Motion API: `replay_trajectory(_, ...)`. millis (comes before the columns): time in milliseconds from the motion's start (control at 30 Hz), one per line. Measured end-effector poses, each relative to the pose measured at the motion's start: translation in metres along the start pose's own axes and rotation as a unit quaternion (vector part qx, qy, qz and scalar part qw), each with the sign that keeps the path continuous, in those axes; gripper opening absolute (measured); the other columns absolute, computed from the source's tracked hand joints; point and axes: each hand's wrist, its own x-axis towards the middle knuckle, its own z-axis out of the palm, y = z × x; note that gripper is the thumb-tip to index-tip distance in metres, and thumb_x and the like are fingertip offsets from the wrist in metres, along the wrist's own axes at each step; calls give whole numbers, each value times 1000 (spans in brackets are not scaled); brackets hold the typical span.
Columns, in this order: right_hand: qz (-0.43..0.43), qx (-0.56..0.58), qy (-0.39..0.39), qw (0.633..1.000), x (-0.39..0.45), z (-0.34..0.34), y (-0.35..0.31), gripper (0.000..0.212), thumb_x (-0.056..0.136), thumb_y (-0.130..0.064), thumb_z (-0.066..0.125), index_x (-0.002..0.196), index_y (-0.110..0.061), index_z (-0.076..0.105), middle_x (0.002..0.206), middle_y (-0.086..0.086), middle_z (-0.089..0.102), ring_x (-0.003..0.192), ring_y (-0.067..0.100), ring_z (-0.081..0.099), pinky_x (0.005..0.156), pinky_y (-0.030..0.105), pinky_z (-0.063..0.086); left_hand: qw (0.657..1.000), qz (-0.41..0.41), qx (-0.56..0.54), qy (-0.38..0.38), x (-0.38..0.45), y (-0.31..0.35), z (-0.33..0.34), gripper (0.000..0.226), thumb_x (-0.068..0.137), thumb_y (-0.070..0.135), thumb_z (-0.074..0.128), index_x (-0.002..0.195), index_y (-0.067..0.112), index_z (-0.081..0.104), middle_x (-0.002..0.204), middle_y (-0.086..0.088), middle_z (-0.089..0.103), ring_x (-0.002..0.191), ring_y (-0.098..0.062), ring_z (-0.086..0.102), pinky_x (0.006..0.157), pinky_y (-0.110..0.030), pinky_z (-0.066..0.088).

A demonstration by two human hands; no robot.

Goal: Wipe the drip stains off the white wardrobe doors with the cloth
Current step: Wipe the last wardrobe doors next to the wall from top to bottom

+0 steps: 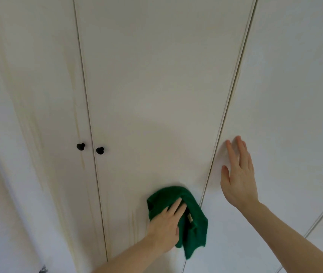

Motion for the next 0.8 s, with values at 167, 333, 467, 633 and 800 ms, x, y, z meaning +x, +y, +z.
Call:
replay_trajectory(167, -13, 49, 3, 999, -5, 2, -22, 70, 99, 0, 45, 163, -16, 23, 171, 6, 10, 157, 26, 15, 124, 56, 23, 986, 8, -3, 168, 0, -23, -40, 63, 90, 32, 57, 149, 28, 34, 157, 2, 30, 131, -21, 45, 107, -34, 45)
replay_trajectory(333, 9, 44, -8, 999, -9, 21, -36, 78, 96, 2, 50, 164, -13, 16, 172, 11, 0, 159, 29, 0, 124, 63, 18, 982, -109, -29, 150, -6, -70, -58, 65, 98, 39, 49, 156, 30, 21, 166, 3, 10, 151, -24, 12, 122, -44, 26)
replay_trajectory(467, 26, 18, -17, 999, -12, 24, -32, 86, 93, 3, 57, 164, -10, 10, 171, 14, -6, 159, 32, -3, 123, 64, 16, 957, -230, -81, 159, -30, -118, -58, 60, 95, 40, 55, 148, 24, 32, 157, -4, 25, 145, -32, 29, 121, -52, 27)
replay_trajectory(633, 32, -30, -38, 998, -14, 28, -25, 90, 93, 0, 57, 165, -13, 5, 171, 11, -15, 159, 30, -10, 125, 61, 11, 909, -356, -118, 180, -45, -174, -72, 52, 99, 35, 56, 141, 9, 37, 154, -18, 24, 140, -44, 29, 118, -59, 29)
replay_trajectory(800, 34, -41, -32, 998, -15, 31, -22, 93, 90, 2, 59, 165, -14, 5, 171, 12, -12, 159, 30, -9, 126, 59, 10, 919, -328, -148, 164, -36, -167, -62, 46, 100, 26, 52, 139, 6, 37, 159, -14, 14, 147, -38, 17, 123, -52, 20)
